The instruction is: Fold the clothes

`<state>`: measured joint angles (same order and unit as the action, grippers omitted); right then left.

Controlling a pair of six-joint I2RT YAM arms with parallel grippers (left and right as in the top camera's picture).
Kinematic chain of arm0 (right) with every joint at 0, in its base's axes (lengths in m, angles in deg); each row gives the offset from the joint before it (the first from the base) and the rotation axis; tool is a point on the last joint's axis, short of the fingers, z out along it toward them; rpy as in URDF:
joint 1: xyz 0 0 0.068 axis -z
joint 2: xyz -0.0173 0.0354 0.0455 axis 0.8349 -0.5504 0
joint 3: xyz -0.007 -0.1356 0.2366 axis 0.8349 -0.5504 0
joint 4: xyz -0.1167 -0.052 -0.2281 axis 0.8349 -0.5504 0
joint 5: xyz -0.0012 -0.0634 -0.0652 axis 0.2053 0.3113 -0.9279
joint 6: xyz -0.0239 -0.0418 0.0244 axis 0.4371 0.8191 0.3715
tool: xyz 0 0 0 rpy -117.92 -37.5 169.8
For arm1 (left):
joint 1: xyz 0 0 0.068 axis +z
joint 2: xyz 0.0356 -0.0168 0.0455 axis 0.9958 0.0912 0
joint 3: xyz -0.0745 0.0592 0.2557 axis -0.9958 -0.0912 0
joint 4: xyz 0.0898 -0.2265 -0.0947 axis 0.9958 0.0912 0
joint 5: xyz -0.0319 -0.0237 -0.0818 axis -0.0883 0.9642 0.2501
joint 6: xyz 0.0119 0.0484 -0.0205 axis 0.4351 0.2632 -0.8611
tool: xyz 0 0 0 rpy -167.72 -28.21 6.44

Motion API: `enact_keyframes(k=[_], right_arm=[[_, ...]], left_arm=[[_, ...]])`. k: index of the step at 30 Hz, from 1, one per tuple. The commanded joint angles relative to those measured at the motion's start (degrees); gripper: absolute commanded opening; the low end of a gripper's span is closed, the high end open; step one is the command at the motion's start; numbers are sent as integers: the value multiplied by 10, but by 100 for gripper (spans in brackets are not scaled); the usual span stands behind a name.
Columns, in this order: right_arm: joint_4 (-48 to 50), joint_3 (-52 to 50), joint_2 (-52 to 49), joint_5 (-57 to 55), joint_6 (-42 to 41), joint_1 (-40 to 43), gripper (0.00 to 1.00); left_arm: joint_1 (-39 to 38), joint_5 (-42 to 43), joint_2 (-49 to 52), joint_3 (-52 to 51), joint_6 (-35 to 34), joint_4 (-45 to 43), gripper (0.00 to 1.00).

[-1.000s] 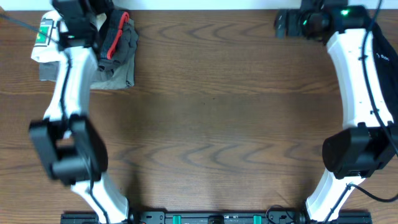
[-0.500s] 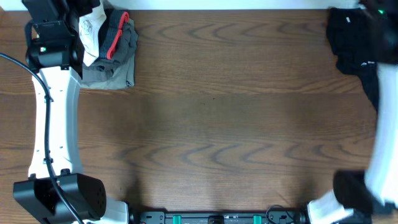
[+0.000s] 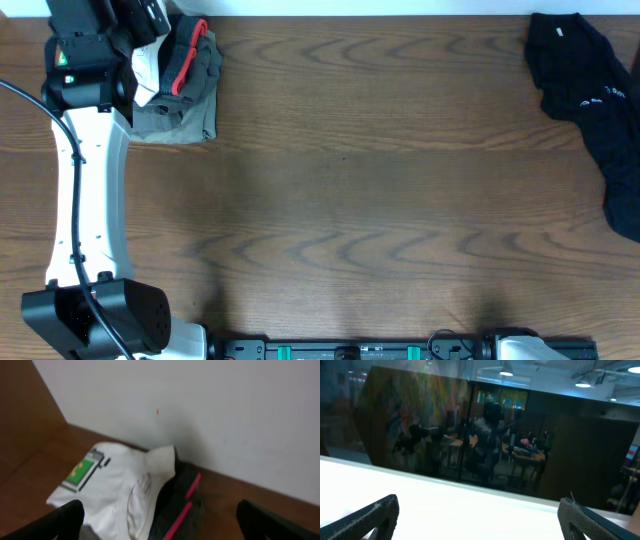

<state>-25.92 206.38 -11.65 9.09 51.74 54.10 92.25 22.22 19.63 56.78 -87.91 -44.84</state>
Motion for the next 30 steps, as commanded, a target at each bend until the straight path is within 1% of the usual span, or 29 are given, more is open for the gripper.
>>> enact_keyframes(k=[1, 6, 8, 10, 12, 14, 16, 20, 22, 27, 30], right_arm=[[-18, -3, 19, -4, 8, 2, 99], [-76, -4, 43, -87, 27, 2, 99], [-99, -17, 50, -91, 27, 16, 99], [-100, -52, 59, -91, 27, 34, 99], [-78, -117, 80, -90, 27, 47, 99], [-35, -198, 108, -89, 27, 52, 99], [28, -288, 141, -80, 27, 56, 99], [199, -501, 224, -45, 27, 60, 99], [265, -596, 262, -35, 27, 60, 99], [384, -808, 344, -23, 27, 64, 99], [437, -911, 387, 0, 27, 72, 99]], left_arm=[[1, -1, 0, 4, 6, 22, 98], [1, -1, 0, 4, 6, 63, 98], [1, -1, 0, 4, 6, 77, 98], [1, -1, 0, 4, 6, 90, 98], [1, -1, 0, 4, 6, 100, 98], [1, -1, 0, 4, 6, 106, 98], [1, -1, 0, 4, 6, 107, 98], [1, -1, 0, 4, 6, 107, 98], [1, -1, 0, 4, 6, 107, 98], [1, -1, 0, 4, 6, 107, 98], [1, -1, 0, 4, 6, 107, 98]])
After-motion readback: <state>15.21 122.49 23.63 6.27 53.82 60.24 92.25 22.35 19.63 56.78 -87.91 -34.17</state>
